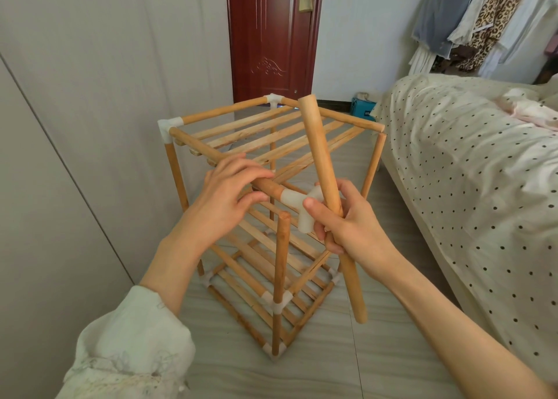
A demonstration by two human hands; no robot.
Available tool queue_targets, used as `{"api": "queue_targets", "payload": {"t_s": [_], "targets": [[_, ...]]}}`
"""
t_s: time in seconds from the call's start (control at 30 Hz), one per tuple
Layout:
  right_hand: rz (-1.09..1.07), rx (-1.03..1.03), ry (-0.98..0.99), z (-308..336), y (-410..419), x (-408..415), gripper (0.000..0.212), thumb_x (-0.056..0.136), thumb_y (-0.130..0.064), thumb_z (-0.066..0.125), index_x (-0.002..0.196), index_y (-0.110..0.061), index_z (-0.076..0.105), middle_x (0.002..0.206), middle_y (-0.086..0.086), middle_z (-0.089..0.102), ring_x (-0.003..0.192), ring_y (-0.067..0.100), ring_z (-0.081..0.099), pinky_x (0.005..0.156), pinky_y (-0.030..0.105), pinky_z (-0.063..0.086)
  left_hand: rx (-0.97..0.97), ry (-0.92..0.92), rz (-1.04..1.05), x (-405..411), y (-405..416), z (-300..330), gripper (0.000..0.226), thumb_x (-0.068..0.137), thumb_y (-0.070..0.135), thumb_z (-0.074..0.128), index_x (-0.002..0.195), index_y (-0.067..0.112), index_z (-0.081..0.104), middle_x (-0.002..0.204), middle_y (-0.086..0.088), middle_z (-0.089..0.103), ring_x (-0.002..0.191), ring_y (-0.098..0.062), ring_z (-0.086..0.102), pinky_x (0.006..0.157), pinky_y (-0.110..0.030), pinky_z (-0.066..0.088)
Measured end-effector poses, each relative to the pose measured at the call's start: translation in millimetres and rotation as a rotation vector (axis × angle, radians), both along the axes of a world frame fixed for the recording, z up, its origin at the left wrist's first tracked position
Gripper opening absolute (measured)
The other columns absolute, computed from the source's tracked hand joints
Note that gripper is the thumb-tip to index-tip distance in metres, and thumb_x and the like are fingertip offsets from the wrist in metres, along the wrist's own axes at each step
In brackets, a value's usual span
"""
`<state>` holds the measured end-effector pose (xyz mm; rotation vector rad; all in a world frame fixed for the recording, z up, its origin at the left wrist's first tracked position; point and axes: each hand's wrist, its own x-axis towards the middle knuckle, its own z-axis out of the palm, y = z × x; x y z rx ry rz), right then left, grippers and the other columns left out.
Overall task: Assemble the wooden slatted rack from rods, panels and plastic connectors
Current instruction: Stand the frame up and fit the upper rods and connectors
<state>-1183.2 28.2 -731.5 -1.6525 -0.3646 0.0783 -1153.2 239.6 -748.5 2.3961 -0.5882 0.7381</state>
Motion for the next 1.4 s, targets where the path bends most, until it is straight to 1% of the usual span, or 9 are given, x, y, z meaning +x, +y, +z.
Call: {"api": "queue_targets", "payload": {"t_s": [0.17, 0.43, 0.6, 0.77, 0.87, 1.0, 1.13, 1.27, 1.4], "targets": [[0.002, -0.009, 0.006, 0.7, 2.3, 0.4, 0.035, 0.083, -0.021, 0.069, 0.110, -0.020, 0.048, 0.055, 0.004, 0.051, 0.037, 0.009, 0.039, 0.036, 0.018, 0.032, 0.017, -0.046, 0.002, 2.1, 1.2, -1.8, 0.039, 0.083, 0.042, 0.050, 0.113, 0.022, 0.064, 0.112, 0.004, 0.059, 0.118, -0.021, 0.046, 0.098, -0.049, 0.036], [0.012, 0.010, -0.022, 9.0, 6.4, 6.1, 0.031, 0.078, -0.023, 0.070, 0.104, -0.030, 0.055, 0.054, 0.004, 0.048, 0.038, 0.009, 0.036, 0.038, 0.020, 0.031, -0.087, -0.083, 0.007, 6.1, -4.4, 5.6, 0.030, 0.082, 0.036, 0.054, 0.105, 0.022, 0.069, 0.108, 0.014, 0.057, 0.112, -0.016, 0.049, 0.096, -0.048, 0.035], [-0.046, 0.053, -0.022, 9.8, -1.2, 12.6, 0.038, 0.078, -0.017, 0.070, 0.111, -0.015, 0.052, 0.053, 0.000, 0.049, 0.041, 0.008, 0.041, 0.037, 0.019, 0.032, -0.113, -0.076, 0.021, 10.8, -16.2, 10.0, 0.021, 0.083, 0.022, 0.064, 0.102, 0.025, 0.070, 0.106, 0.017, 0.057, 0.111, -0.009, 0.044, 0.093, -0.031, 0.019], [-0.140, 0.095, -0.047, 9.2, -22.4, 12.8, 0.033, 0.082, -0.021, 0.064, 0.112, -0.016, 0.055, 0.059, 0.007, 0.038, 0.041, 0.011, 0.033, 0.038, 0.020, 0.031, -0.033, -0.135, 0.022, 16.3, -40.3, 12.7, 0.025, 0.080, 0.044, 0.056, 0.097, 0.032, 0.070, 0.097, 0.017, 0.060, 0.102, -0.006, 0.043, 0.089, -0.019, 0.010], [-0.273, 0.042, -0.099, 3.1, -37.0, 13.5, 0.019, 0.087, -0.022, 0.059, 0.099, -0.007, 0.056, 0.067, 0.011, 0.034, 0.042, 0.010, 0.032, 0.037, 0.019, 0.030, -0.015, -0.108, -0.046, 22.1, -59.4, 10.2, 0.029, 0.080, 0.046, 0.051, 0.099, 0.032, 0.068, 0.091, 0.018, 0.050, 0.098, -0.005, 0.041, 0.089, -0.020, 0.012], [-0.290, -0.041, -0.135, -3.0, -53.6, 15.3, 0.037, 0.083, -0.034, 0.056, 0.085, 0.003, 0.051, 0.067, 0.011, 0.036, 0.046, 0.014, 0.030, 0.038, 0.021, 0.029, 0.130, -0.009, -0.169, 33.4, -65.4, 18.3, 0.034, 0.085, 0.042, 0.047, 0.112, 0.031, 0.065, 0.093, 0.016, 0.046, 0.095, -0.005, 0.042, 0.091, -0.029, 0.023], [-0.278, -0.004, -0.094, -7.4, -64.2, 23.3, 0.032, 0.092, -0.022, 0.054, 0.091, 0.010, 0.049, 0.068, 0.011, 0.033, 0.047, 0.012, 0.028, 0.038, 0.020, 0.028, 0.201, 0.034, -0.094, 43.1, -52.4, 27.8, 0.037, 0.083, 0.047, 0.044, 0.104, 0.025, 0.064, 0.099, 0.009, 0.049, 0.093, -0.009, 0.046, 0.085, -0.034, 0.039], [-0.285, 0.060, -0.068, -8.7, -73.5, 29.1, 0.033, 0.090, -0.028, 0.060, 0.088, 0.004, 0.052, 0.068, 0.012, 0.032, 0.050, 0.015, 0.025, 0.041, 0.025, 0.024, 0.239, 0.009, -0.032, 45.1, -64.0, 22.9, 0.037, 0.086, 0.049, 0.039, 0.100, 0.025, 0.064, 0.097, 0.007, 0.051, 0.093, -0.010, 0.043, 0.085, -0.036, 0.035], [-0.363, 0.172, 0.018, -8.0, -84.3, 34.5, 0.037, 0.087, -0.028, 0.061, 0.095, 0.009, 0.057, 0.062, 0.006, 0.033, 0.052, 0.015, 0.028, 0.040, 0.021, 0.027, 0.222, -0.033, 0.019, 48.1, -85.9, 18.5, 0.036, 0.090, 0.044, 0.039, 0.106, 0.026, 0.065, 0.093, 0.010, 0.041, 0.090, -0.008, 0.035, 0.076, -0.027, 0.016]]}}
